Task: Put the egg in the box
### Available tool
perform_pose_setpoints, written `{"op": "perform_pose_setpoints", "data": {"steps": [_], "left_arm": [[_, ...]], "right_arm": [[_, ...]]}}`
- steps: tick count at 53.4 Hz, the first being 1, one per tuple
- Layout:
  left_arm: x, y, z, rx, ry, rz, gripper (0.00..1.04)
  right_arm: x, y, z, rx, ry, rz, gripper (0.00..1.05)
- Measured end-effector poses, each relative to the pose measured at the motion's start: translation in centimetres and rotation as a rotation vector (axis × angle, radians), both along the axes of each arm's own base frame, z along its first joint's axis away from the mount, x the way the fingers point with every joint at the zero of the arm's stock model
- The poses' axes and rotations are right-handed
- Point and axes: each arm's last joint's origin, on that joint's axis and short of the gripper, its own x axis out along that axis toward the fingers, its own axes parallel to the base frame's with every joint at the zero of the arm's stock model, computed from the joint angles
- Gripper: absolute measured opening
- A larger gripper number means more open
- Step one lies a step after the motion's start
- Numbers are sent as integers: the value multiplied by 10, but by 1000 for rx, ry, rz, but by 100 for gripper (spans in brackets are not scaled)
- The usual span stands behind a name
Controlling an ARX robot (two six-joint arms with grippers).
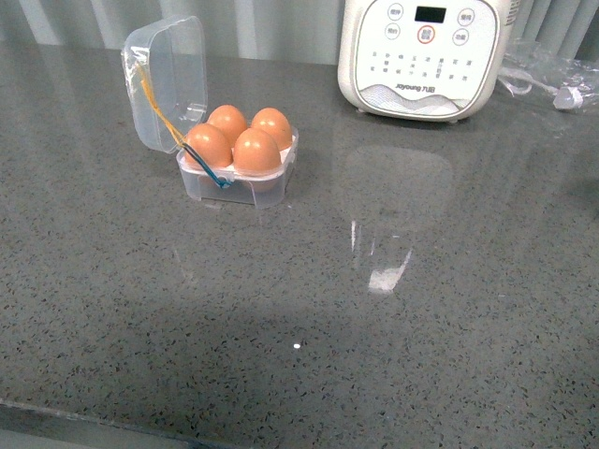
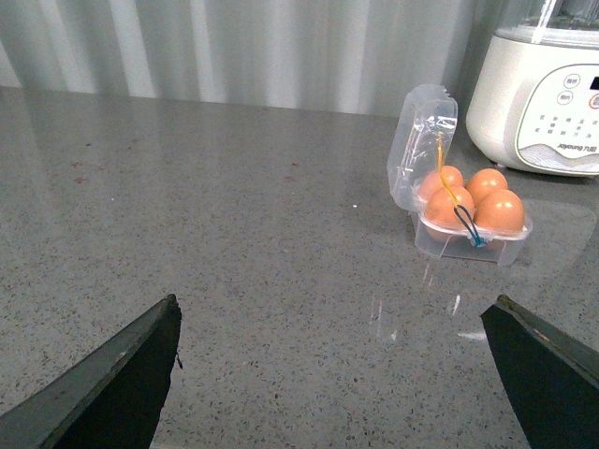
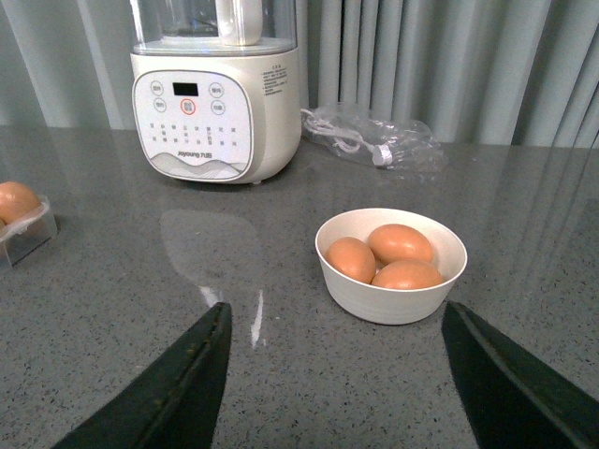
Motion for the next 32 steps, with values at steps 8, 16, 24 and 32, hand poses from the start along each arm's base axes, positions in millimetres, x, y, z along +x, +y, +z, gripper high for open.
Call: {"op": "perform_pose_setpoints", "data": {"steps": [8, 16, 24, 32], "left_arm": [[0, 0, 0, 0, 0, 0, 98], [0, 0, 0, 0, 0, 0, 98], [0, 0, 0, 0, 0, 0, 98], [2, 0, -3, -3, 303, 112, 98]], "right_arm": [[0, 0, 0, 0, 0, 0, 98], [0, 0, 0, 0, 0, 0, 97], [0, 0, 0, 0, 0, 0, 97], [0, 0, 0, 0, 0, 0, 97]]}}
